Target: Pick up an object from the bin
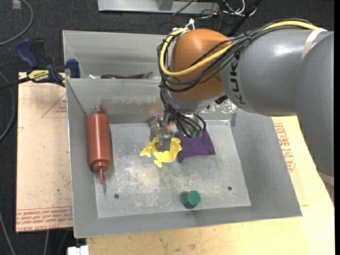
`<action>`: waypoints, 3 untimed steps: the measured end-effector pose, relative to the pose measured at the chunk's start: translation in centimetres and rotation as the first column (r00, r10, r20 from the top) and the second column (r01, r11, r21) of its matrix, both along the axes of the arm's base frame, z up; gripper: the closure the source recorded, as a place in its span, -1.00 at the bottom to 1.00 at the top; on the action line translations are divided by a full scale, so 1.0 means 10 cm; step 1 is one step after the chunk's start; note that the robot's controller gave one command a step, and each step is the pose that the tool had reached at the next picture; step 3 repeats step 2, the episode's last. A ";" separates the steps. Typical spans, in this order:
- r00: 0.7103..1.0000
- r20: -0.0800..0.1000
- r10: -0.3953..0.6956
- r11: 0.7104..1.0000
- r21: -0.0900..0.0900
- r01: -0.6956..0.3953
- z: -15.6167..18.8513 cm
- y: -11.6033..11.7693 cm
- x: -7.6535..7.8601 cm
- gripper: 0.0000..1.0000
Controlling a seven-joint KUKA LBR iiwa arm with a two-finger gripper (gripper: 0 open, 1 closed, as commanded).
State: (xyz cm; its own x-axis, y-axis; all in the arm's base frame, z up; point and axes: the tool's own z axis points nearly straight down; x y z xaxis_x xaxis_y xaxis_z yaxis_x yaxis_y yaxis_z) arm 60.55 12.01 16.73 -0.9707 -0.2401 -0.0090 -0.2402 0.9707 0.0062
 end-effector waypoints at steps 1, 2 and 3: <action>1.000 0.000 0.000 1.000 0.000 0.000 0.00 0.00 0.00 1.00; 0.999 0.010 -0.042 0.999 0.003 0.042 1.64 -0.04 0.13 1.00; 0.999 0.010 -0.042 0.999 0.003 0.042 1.64 -0.04 0.13 1.00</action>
Offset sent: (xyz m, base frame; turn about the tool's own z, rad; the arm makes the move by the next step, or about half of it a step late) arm 0.0109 -0.0045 0.1603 0.0440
